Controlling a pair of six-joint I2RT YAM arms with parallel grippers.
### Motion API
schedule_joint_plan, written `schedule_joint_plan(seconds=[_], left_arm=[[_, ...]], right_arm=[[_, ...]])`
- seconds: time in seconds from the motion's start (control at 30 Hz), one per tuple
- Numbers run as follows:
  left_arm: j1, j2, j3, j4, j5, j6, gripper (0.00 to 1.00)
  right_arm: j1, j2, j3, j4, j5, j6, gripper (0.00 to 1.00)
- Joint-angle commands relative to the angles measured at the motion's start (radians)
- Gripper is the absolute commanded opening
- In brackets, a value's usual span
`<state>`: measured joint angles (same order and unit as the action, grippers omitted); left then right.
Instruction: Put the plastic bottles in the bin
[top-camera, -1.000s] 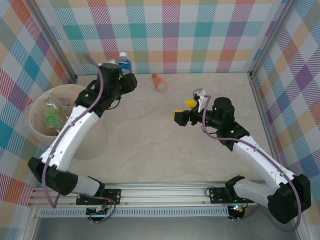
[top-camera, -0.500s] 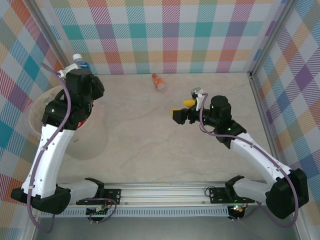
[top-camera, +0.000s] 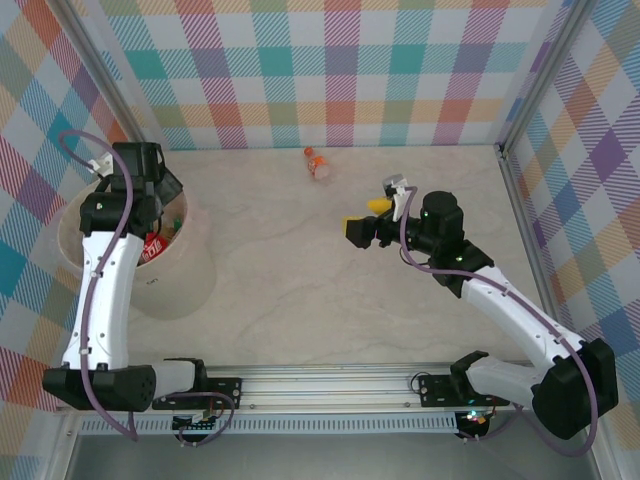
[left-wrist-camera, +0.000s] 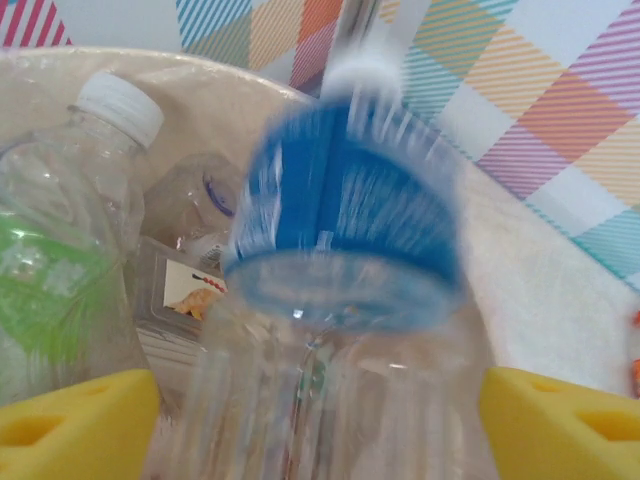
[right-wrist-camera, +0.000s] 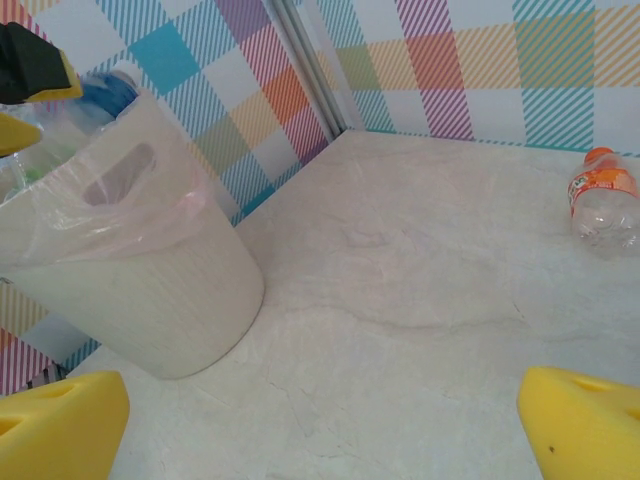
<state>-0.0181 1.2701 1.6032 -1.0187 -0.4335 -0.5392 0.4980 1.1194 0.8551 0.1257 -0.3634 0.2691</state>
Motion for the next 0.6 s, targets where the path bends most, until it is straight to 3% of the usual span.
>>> schedule_joint_plan(seconds=[0.0, 0.27, 0.57], left_arm=[[0.01, 0.013, 0.063, -0.034, 0.069, -0.017, 0.93], [0.01, -0.001, 0.042, 0.032, 0.235, -0.034, 0.96], [0.028, 0.121, -0.03, 0.168, 0.369, 0.01, 0.97]], right_arm=[[0.006, -0.024, 0.015, 0.003, 0.009, -0.011, 1.0], [0.007, -0.023, 0.002, 0.016, 0.009, -0.004, 1.0], [0.005, -0.037, -0.008, 0.013, 0.01, -0.005, 1.0]])
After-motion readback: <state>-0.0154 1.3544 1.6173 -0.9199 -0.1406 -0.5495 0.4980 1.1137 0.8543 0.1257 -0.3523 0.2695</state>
